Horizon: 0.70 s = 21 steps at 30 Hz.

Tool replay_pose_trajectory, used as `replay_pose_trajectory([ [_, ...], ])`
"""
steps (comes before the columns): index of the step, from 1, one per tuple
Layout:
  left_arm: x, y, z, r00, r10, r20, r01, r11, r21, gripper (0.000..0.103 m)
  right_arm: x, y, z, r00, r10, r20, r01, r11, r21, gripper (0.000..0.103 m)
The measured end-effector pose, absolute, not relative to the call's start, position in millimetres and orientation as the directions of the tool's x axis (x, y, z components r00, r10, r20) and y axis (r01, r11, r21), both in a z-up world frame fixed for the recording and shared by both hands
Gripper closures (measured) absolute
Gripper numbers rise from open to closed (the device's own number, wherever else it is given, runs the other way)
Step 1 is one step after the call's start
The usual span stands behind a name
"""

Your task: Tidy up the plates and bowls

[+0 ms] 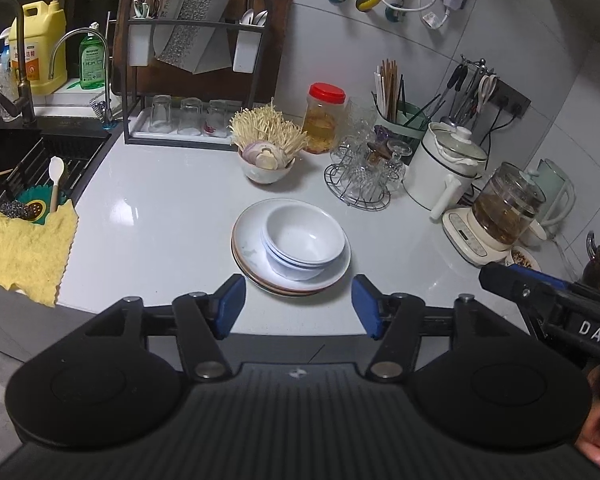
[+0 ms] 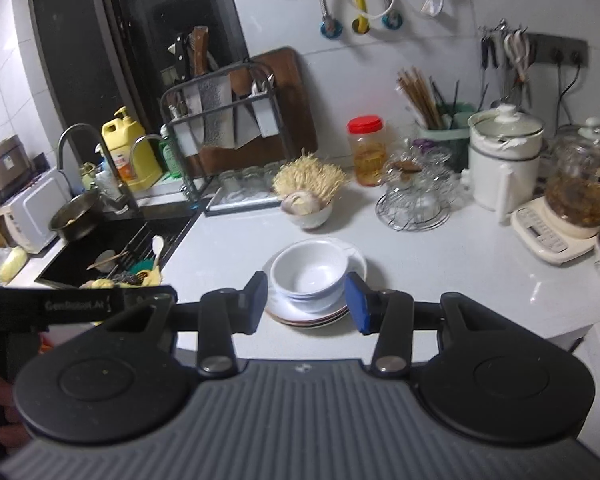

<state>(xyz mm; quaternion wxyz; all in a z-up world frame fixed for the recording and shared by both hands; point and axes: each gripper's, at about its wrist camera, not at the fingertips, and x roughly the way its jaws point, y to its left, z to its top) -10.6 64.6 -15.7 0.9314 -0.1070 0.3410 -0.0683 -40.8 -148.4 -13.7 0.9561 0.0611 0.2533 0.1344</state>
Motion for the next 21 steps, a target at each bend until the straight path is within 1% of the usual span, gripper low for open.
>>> replay_pose_trajectory([
  [1, -12.0, 63.3, -15.7, 0.754, -0.211, -0.622, 0.060, 0.965, -0.254, 0.030, -43.5, -149.2, -13.3, 0.833, 0.292, -0.469, -0.232, 0.955, 0.184, 0.056],
  [3, -14.4, 60.0, -15.7, 0.744, -0.228, -0.628, 0.068, 0.961, -0.269, 0.025, -47.8, -151.0, -13.8, 0.829, 0.293, -0.476, -0.233, 0.955, 0.181, 0.049],
  [4, -15.7, 59.0, -15.5, 0.743, -0.234, -0.627, 0.071, 0.959, -0.273, 0.022, -49.8, -151.4, -13.8, 0.831, 0.290, -0.476, -0.230, 0.956, 0.180, 0.048],
  [6, -17.4, 57.0, -14.6, 0.742, -0.229, -0.631, 0.072, 0.962, -0.264, 0.018, -52.2, -152.6, -14.1, 0.832, 0.289, -0.473, -0.230, 0.957, 0.179, 0.043],
  [9, -17.4, 55.4, -11.6, 0.741, -0.206, -0.640, 0.065, 0.969, -0.237, 0.012, -52.4, -155.3, -14.0, 0.839, 0.274, -0.471, -0.217, 0.961, 0.172, 0.041],
  [15, -19.3, 61.6, -3.2, 0.741, -0.164, -0.651, 0.055, 0.981, -0.185, 0.008, -54.9, -158.8, -15.1, 0.834, 0.264, -0.485, -0.195, 0.962, 0.188, 0.041],
  [18, -19.1, 63.3, -1.0, 0.730, -0.148, -0.668, 0.050, 0.985, -0.164, 0.008, -58.4, -158.8, -14.4, 0.832, 0.254, -0.493, -0.175, 0.964, 0.202, 0.041],
  [21, -21.3, 64.8, 0.4, 0.732, -0.144, -0.666, 0.048, 0.986, -0.160, 0.007, -62.8, -158.2, -14.1, 0.831, 0.248, -0.497, -0.168, 0.965, 0.201, 0.040],
])
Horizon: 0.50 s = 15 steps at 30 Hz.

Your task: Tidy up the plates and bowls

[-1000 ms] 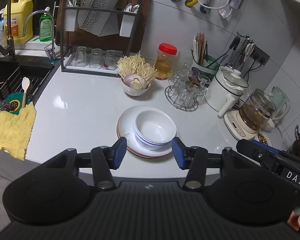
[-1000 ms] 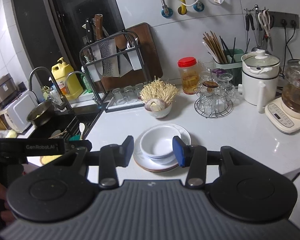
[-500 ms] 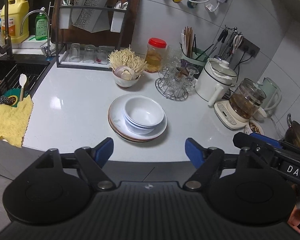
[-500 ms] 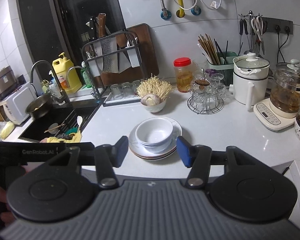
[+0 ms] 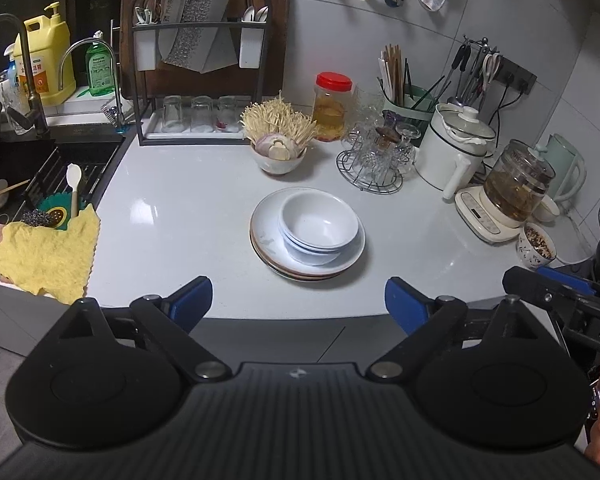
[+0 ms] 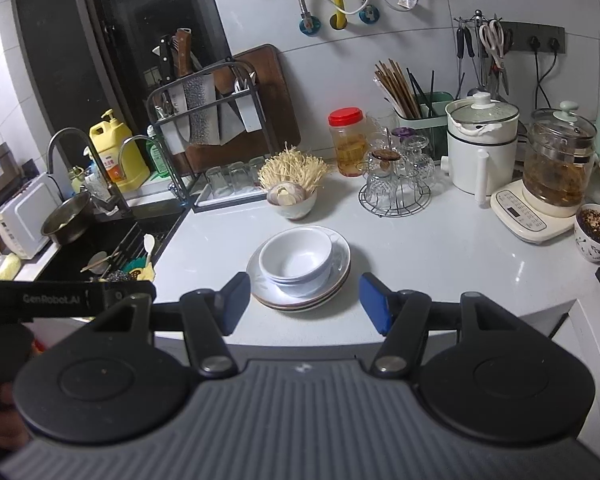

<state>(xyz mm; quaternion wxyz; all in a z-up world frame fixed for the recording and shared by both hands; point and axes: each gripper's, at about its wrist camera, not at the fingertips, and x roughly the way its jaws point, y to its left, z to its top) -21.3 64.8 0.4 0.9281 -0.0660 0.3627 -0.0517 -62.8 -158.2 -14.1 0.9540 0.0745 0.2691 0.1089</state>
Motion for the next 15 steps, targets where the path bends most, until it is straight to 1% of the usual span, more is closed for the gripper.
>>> replay_pose_trajectory([
  [5, -26.1, 61.9, 1.6, 0.724, -0.143, -0.675, 0.054, 0.987, -0.152, 0.007, -67.9, -155.6, -12.5, 0.826, 0.253, -0.503, -0.171, 0.964, 0.203, 0.040],
  [11, -40.9, 68.5, 7.3, 0.748, -0.102, -0.656, 0.019, 0.991, -0.132, 0.007, -71.4, -150.8, -12.9, 0.824, 0.253, -0.506, -0.162, 0.963, 0.217, 0.040],
  [13, -47.1, 72.3, 8.9, 0.751, -0.100, -0.652, 0.004, 0.989, -0.148, 0.007, -74.9, -151.9, -12.3, 0.823, 0.260, -0.505, -0.163, 0.960, 0.228, 0.034],
  [14, -50.4, 74.8, 9.9, 0.757, -0.107, -0.645, -0.003, 0.986, -0.168, 0.007, -77.2, -152.5, -11.8, 0.826, 0.258, -0.501, -0.163, 0.960, 0.226, 0.027],
  [15, -54.1, 76.1, 10.8, 0.763, -0.110, -0.636, -0.007, 0.984, -0.179, 0.007, -79.3, -152.6, -10.9, 0.830, 0.248, -0.499, -0.158, 0.964, 0.215, 0.025],
])
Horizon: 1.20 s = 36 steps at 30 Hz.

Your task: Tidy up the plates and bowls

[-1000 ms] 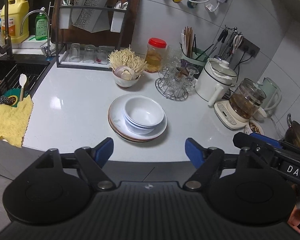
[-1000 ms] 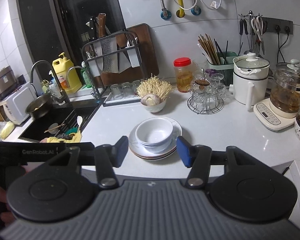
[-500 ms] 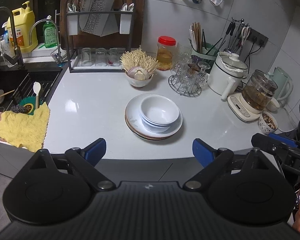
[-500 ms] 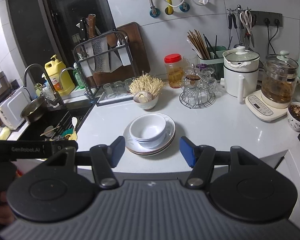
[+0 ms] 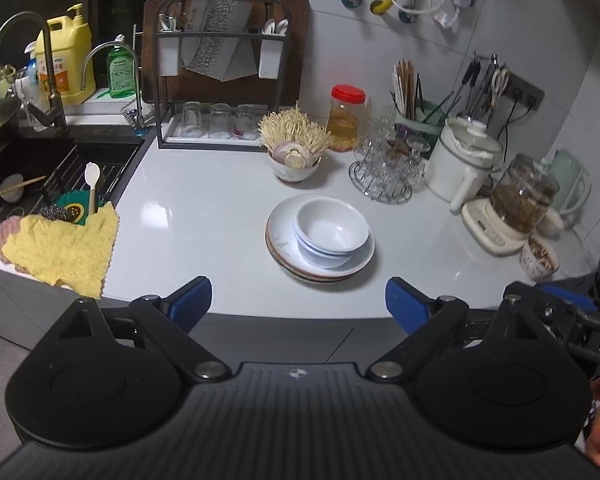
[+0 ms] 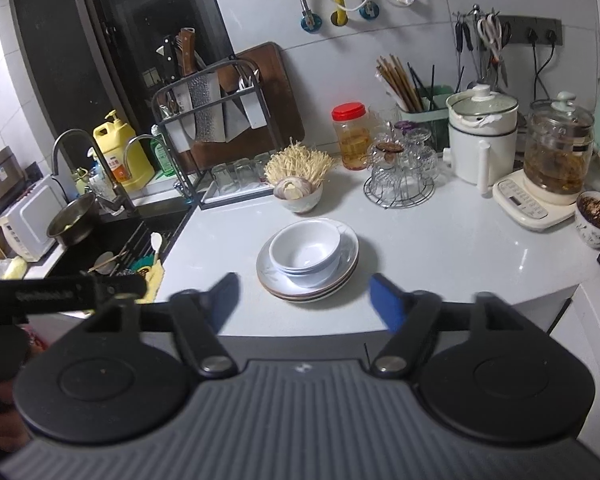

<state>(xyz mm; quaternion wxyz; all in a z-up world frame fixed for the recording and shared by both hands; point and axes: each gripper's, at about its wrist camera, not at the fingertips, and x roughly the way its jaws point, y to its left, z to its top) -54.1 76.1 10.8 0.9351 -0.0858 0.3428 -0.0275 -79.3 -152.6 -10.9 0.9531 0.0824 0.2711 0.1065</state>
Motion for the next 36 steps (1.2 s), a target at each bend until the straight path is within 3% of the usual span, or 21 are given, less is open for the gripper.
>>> replay_pose_trajectory([
  [32, -83.7, 65.1, 7.0, 0.785, -0.075, -0.615, -0.021, 0.989, -0.147, 0.006, -108.1, -156.3, -15.5, 0.855, 0.198, -0.480, -0.123, 0.975, 0.182, 0.024],
  [35, -83.1, 65.4, 6.9, 0.788, -0.073, -0.612, -0.023, 0.989, -0.148, 0.006, -106.4, -158.3, -16.9, 0.858, 0.192, -0.476, -0.115, 0.976, 0.186, 0.012],
  [36, -83.0, 65.4, 7.0, 0.789, -0.073, -0.611, -0.024, 0.989, -0.149, 0.006, -104.9, -159.0, -17.8, 0.855, 0.196, -0.480, -0.116, 0.975, 0.191, 0.002],
])
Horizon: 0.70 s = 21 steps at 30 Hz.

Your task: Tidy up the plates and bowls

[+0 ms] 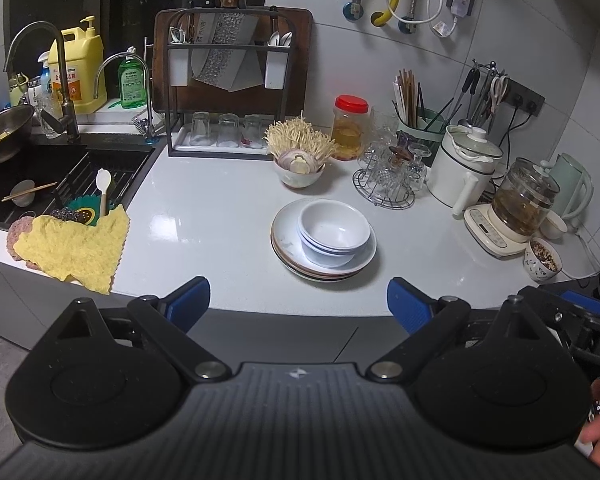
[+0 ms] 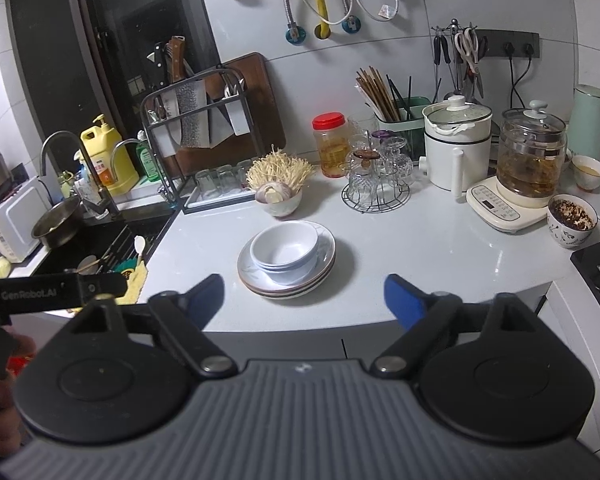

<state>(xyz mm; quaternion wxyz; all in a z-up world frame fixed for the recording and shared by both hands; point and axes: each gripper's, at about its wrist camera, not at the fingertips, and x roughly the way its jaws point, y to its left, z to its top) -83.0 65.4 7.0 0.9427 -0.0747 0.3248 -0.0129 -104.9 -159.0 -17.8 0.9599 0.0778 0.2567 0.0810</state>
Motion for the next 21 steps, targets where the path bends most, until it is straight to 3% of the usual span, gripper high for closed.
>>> replay_pose_trajectory([
  [21, -77.9, 60.6, 4.0, 0.793, -0.074, -0.605, -0.032, 0.986, -0.162, 0.006, -104.5, -160.8, -18.1, 0.858, 0.189, -0.477, -0.110, 0.976, 0.189, 0.000],
])
